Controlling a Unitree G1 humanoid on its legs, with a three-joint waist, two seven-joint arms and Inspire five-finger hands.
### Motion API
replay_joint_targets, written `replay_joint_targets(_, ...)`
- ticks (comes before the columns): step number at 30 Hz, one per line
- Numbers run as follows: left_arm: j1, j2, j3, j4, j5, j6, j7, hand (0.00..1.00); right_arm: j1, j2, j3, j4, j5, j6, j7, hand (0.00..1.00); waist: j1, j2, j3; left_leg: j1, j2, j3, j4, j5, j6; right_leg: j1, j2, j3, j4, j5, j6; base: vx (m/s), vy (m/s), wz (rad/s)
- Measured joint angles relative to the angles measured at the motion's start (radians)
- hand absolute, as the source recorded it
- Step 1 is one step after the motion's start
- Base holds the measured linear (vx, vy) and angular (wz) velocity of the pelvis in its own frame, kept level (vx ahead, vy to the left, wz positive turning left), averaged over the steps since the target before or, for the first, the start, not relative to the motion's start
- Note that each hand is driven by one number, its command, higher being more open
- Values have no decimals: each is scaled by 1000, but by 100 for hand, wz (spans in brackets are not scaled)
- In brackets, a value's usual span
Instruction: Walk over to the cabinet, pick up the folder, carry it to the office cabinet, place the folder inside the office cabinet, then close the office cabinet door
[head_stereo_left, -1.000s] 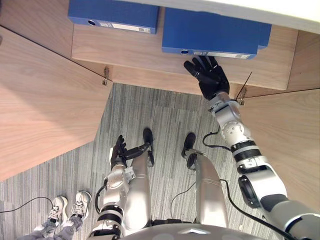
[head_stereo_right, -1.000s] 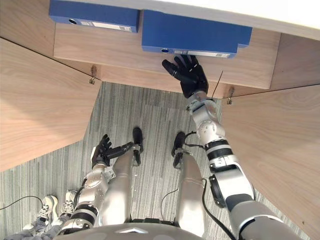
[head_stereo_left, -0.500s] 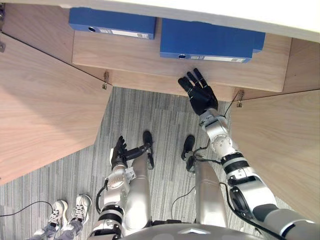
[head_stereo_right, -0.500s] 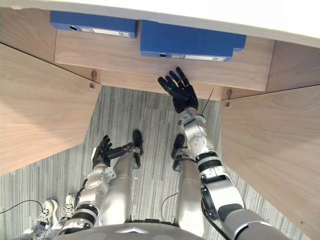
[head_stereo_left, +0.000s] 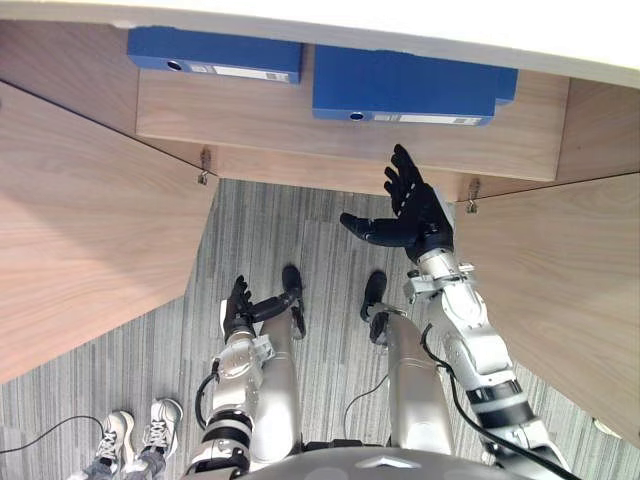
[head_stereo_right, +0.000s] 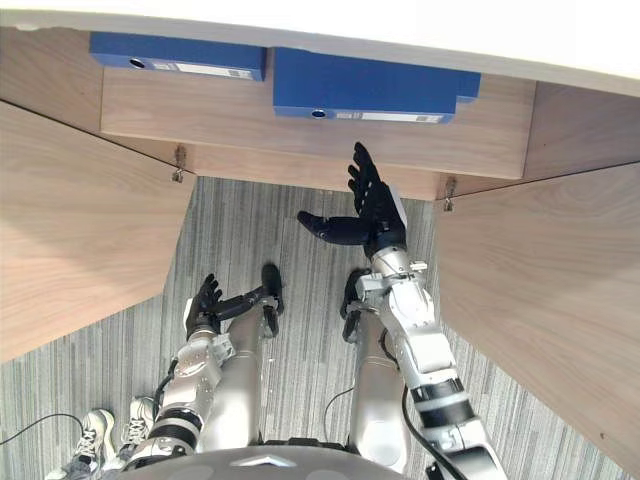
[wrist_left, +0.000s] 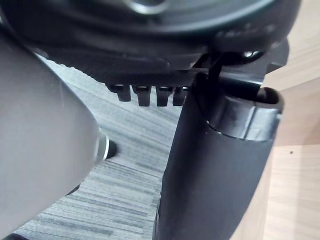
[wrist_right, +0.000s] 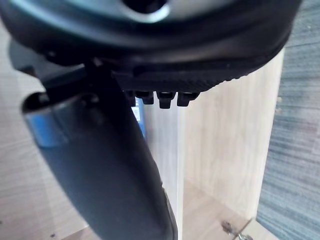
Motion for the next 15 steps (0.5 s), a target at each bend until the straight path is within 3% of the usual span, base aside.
replay_joint_targets(1,0,-2,0,-3,9,0,4,100,18,6,1,-22,-52,-12,-13,0,0,-1,0,0,0,3,4,-2,-3,0,0,3,2,0,2,32,17,-7)
replay_joint_targets(15,-3,-23,9,-28,55,-3,30,100,-25,-20,1,-41,-462,-20,-99,0,1,-1,11,-13,2,10,36,-21,4,-8,-2,12,11,-6,12,20,5,-1)
